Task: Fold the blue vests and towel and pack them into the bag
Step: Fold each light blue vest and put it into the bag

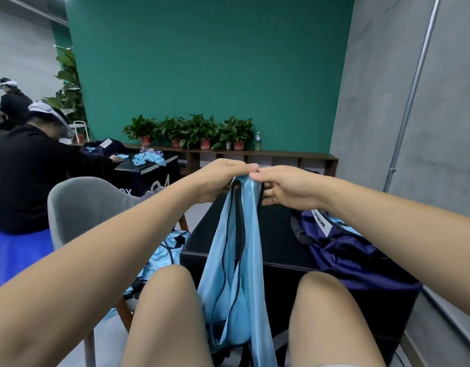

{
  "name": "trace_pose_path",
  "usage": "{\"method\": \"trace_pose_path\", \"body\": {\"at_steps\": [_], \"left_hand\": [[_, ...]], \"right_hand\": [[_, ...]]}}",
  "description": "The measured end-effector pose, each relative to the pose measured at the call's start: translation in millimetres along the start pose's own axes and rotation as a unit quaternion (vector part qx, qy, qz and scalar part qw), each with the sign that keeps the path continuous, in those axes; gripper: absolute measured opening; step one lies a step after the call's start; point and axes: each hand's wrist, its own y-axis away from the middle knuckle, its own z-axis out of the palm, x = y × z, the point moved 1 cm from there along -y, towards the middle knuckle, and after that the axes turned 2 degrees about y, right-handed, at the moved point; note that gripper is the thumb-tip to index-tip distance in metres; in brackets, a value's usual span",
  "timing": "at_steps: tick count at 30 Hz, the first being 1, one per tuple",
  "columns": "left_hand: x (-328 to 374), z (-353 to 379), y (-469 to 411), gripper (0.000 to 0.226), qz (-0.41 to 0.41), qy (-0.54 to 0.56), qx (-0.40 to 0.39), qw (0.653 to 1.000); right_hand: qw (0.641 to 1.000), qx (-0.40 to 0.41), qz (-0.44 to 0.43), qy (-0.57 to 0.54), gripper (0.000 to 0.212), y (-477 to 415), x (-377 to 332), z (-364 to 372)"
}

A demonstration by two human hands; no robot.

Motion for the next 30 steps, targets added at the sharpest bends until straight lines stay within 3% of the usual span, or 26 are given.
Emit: {"method": "trace_pose_path", "body": {"at_steps": [4, 8, 18, 21, 30], "left_hand": [[-25.5, -1.2, -3.9, 0.044, 0.010, -0.061, 0.080, 0.995], [-70.6, 4.6, 1.1, 0.044, -0.024, -0.029, 0.132, 0.991], [-205.4, 46.8, 45.2, 0.027, -0.147, -0.021, 0.113, 0.982], [-234.5, 65.7, 56.7, 0.026, -0.184, -0.017, 0.105, 0.977], [-266.8, 104.6, 71.1, 0.050, -0.226, 0.018, 0.059, 0.972]], "right_hand": [[0.999, 0.034, -0.010, -0.019, 0.021, -1.7, -1.9, -7.0], [0.994, 0.110, -0.020, -0.014, 0.018, -7.2, -7.7, -15.4], [0.981, 0.191, -0.013, -0.001, 0.025, -4.7, -20.3, -42.1], [0.977, 0.213, -0.016, 0.001, 0.018, -1.3, -24.8, -49.0], [0.972, 0.236, -0.019, 0.007, 0.024, 8.0, -30.4, -65.7]]}}
